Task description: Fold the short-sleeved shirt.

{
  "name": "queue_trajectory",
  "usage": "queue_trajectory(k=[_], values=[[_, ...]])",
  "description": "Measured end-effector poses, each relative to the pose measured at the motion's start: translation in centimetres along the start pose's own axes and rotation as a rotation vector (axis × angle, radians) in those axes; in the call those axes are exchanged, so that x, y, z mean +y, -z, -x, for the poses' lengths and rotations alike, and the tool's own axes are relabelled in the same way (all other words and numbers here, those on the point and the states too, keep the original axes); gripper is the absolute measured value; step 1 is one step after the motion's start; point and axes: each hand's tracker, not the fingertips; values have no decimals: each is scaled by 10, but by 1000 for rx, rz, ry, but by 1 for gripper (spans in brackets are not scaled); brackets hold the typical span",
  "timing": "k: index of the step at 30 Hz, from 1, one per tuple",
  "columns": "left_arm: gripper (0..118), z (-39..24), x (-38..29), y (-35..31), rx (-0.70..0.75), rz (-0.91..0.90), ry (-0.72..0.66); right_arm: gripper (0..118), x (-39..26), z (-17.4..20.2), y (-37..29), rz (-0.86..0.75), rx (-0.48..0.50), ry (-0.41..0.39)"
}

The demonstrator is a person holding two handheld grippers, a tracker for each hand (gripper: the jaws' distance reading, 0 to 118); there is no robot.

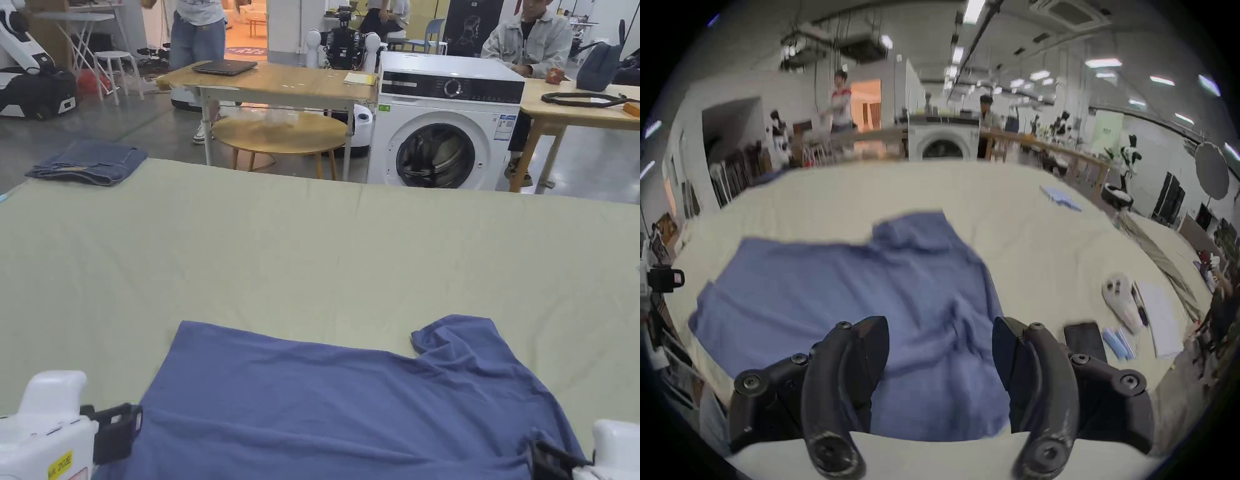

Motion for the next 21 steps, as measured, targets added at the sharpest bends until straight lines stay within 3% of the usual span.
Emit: queue_trajectory(k=[3, 4, 5, 6, 8, 9, 15, 21], values=[[53, -22, 10, -4, 23, -138, 66, 63, 9, 19, -1, -163, 17, 2], [52, -29, 13, -5, 28, -182, 89, 54, 13, 27, -1, -214, 14, -5], [49, -35, 15, -6, 30, -217, 107, 35, 15, 34, 0, -252, 11, -6], [40, -41, 18, -6, 37, -243, 123, 21, 18, 40, -1, -287, 24, -9], [5, -54, 23, -6, 57, -308, 130, 9, 25, 51, 1, -317, 34, -6], [2, -58, 26, -5, 66, -319, 129, 3, 27, 56, 3, -333, 56, 4], [0, -68, 48, 12, 49, -336, 96, 0, 37, 74, 13, -366, 74, 12], [0, -43, 96, 75, 15, -202, 65, 0, 46, 74, 31, -331, 90, 32]])
